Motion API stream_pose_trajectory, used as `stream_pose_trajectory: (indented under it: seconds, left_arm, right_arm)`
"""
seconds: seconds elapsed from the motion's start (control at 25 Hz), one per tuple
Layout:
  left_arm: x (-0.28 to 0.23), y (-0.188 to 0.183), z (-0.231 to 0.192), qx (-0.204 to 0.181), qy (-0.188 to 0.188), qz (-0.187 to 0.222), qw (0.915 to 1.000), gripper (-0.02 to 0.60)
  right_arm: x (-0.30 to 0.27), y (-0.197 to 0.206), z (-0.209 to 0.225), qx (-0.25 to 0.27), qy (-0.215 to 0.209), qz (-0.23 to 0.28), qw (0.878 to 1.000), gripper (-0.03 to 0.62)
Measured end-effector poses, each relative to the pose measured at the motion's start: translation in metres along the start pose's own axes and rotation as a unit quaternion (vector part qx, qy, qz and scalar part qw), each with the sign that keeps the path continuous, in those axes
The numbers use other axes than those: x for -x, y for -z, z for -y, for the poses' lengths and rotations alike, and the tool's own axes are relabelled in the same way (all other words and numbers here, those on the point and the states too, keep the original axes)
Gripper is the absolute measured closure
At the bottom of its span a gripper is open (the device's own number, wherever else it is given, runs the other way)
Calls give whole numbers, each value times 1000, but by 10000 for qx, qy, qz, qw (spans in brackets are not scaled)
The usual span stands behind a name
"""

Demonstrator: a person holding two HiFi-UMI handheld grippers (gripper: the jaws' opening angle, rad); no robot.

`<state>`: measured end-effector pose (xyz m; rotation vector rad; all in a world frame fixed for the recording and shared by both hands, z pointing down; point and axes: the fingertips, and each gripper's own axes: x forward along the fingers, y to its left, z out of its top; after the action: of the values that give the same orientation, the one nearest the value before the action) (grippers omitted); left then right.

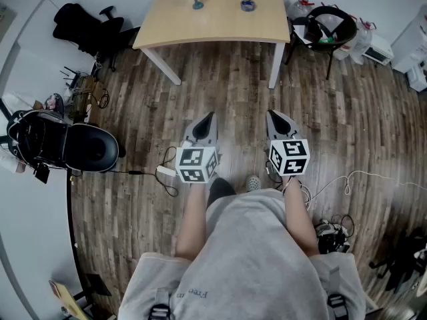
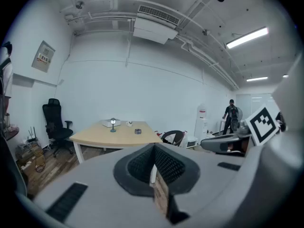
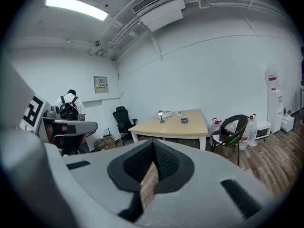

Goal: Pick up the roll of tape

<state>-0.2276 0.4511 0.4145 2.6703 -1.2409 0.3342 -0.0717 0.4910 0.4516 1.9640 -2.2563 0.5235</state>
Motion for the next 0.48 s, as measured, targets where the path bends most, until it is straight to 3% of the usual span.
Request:
stream_pose_trajectory:
  seconds: [0.48]
  left_arm:
    - [-23,0,14,74,-129,-151,9998,575]
  right_arm:
    - [7,-5,49,62,187,24,9998,586]
